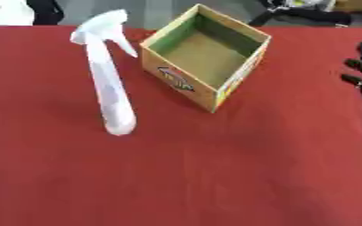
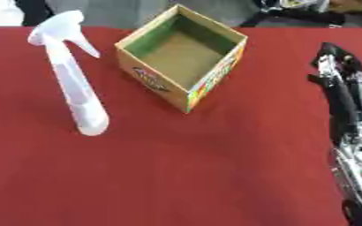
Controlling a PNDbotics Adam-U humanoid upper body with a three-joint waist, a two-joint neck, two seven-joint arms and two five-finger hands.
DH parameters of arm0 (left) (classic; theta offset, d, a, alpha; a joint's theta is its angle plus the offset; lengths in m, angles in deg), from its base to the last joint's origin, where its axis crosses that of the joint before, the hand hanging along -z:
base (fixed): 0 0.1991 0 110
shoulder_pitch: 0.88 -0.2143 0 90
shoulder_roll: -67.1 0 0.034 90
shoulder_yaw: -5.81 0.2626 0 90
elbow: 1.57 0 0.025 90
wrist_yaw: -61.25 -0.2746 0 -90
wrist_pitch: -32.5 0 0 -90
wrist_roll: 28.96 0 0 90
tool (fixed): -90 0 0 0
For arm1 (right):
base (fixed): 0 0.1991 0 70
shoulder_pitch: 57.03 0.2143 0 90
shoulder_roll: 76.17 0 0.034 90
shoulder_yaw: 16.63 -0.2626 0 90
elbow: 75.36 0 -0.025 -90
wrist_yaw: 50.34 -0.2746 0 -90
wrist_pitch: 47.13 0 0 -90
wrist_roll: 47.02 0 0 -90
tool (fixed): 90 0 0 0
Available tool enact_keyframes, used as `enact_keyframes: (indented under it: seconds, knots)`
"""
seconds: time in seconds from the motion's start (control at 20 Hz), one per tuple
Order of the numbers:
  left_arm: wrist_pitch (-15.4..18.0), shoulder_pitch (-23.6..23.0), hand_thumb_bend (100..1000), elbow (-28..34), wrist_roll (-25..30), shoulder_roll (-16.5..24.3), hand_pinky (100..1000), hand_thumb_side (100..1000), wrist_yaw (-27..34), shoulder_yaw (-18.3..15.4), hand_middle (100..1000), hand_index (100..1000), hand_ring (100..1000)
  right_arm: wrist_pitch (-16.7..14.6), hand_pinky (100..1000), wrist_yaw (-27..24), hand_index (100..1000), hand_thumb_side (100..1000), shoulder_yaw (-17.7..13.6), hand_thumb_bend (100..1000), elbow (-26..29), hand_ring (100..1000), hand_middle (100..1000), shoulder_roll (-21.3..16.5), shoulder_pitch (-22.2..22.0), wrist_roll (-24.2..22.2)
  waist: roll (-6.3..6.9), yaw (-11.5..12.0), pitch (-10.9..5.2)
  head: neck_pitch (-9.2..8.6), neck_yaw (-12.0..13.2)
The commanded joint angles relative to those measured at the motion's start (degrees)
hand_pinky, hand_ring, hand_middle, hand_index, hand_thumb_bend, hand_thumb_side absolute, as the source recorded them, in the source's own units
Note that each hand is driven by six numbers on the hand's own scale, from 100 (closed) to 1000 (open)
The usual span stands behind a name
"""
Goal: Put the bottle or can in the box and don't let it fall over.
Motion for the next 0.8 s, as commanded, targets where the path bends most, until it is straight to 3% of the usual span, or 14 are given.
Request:
enact_keyframes:
  seconds: [0.05,0.4,0.5,0.8]
  knots:
    - [-0.13,0.58,100,1.19,0.05,1.43,742,732,-0.02,0.0,663,753,616,-0.17,789,-0.33,828,639,-0.33,100,0.65,842,880,-0.49,0.46,-0.24,-0.04,0.14,-1.1,-0.83,-0.24]
    - [0.33,1.11,100,1.19,0.58,4.34,742,707,-0.27,0.54,668,757,619,-0.16,789,-0.45,827,642,-0.24,100,0.56,841,879,-0.45,0.27,-0.36,0.08,0.16,-1.12,-0.24,-0.7]
    - [0.84,1.73,100,1.19,1.28,7.59,743,700,-0.42,1.3,671,759,622,-0.1,789,-0.52,826,642,-0.17,100,0.49,840,879,-0.51,0.12,-0.31,0.23,0.14,-1.15,-0.09,-1.0]
    - [1.62,3.94,100,1.19,5.32,23.21,774,665,-0.55,4.63,715,784,669,0.03,789,-0.74,826,645,0.34,100,0.15,838,878,-0.73,-0.25,-0.59,1.09,0.05,-1.7,0.2,-1.43]
